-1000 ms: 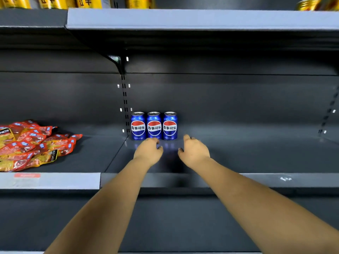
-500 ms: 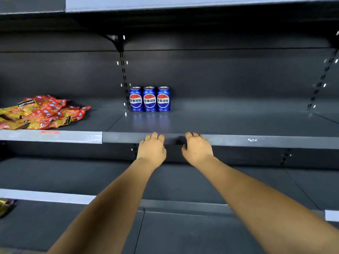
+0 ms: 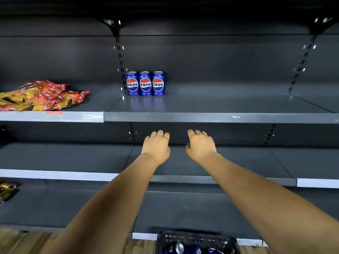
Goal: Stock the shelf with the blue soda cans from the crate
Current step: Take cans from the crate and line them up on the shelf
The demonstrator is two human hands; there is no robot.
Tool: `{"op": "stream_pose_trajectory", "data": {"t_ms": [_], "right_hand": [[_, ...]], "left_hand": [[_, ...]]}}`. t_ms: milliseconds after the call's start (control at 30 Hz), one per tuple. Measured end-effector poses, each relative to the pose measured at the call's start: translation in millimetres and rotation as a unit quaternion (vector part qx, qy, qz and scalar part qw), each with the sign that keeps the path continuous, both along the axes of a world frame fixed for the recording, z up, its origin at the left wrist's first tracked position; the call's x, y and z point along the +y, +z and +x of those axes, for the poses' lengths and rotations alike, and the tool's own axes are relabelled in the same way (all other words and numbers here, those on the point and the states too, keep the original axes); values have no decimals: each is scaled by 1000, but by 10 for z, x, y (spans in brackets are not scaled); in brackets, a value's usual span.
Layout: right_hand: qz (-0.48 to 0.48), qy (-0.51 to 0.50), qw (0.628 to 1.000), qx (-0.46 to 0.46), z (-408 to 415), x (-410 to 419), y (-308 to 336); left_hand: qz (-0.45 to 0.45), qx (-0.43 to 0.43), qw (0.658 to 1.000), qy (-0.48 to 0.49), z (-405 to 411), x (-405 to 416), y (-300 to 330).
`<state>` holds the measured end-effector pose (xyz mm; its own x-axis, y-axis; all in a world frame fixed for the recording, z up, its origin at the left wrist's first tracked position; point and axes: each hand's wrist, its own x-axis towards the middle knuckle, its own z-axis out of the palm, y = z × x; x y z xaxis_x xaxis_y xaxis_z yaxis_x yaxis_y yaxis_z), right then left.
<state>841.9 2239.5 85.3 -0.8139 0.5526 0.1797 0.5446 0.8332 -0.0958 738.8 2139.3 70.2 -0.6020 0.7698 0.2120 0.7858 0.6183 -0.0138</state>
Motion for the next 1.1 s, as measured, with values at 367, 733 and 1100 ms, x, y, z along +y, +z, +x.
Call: {"op": "stream_pose_trajectory", "data": {"t_ms": [367,733,1100], "right_hand": [[-45,-24,999,7,478,-652,-128],[-98,-67,993,2,972,-844,-389],[-120,-81,989,-26,1316,-516,-1066]], "left_hand": [[-19,-7,999,-26,423,-671,-100],[-49,-23,997,-46,851,-970,-420],[-44,-74,996,-32,1167,-652,-1045]]}}
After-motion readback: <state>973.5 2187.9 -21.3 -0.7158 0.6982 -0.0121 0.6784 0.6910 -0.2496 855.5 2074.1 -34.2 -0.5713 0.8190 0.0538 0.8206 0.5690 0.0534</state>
